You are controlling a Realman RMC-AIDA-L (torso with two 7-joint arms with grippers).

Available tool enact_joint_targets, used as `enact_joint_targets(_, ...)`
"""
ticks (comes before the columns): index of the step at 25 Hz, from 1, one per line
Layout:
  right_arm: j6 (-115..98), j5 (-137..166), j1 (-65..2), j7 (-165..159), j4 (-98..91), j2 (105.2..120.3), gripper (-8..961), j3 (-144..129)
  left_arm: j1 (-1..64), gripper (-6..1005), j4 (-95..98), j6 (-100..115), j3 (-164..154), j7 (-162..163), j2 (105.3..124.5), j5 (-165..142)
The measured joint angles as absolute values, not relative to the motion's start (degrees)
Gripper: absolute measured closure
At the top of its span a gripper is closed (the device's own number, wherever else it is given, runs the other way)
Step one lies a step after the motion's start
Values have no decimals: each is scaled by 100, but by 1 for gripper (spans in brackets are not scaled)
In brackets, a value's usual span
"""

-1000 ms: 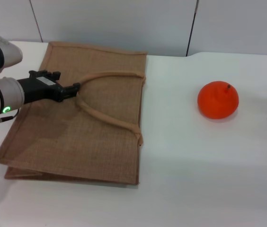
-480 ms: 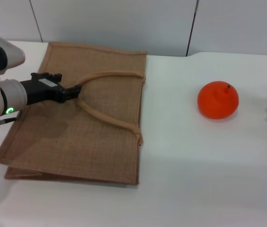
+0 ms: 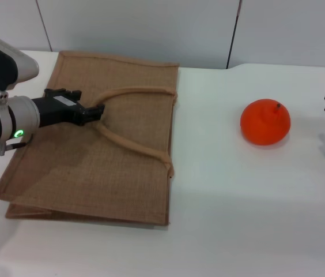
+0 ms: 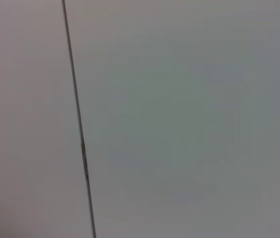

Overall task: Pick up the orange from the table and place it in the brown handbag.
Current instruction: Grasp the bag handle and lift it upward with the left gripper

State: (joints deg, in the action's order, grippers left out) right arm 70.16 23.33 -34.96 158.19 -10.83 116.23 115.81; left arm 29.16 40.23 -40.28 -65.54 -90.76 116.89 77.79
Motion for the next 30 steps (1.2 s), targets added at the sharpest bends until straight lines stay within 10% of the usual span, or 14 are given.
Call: enact_joint_targets(30,7183,2399,-3521,15756,-1081,11627,85,11408,3214,294,3403,-3752,-6527,-9528,11674,8235)
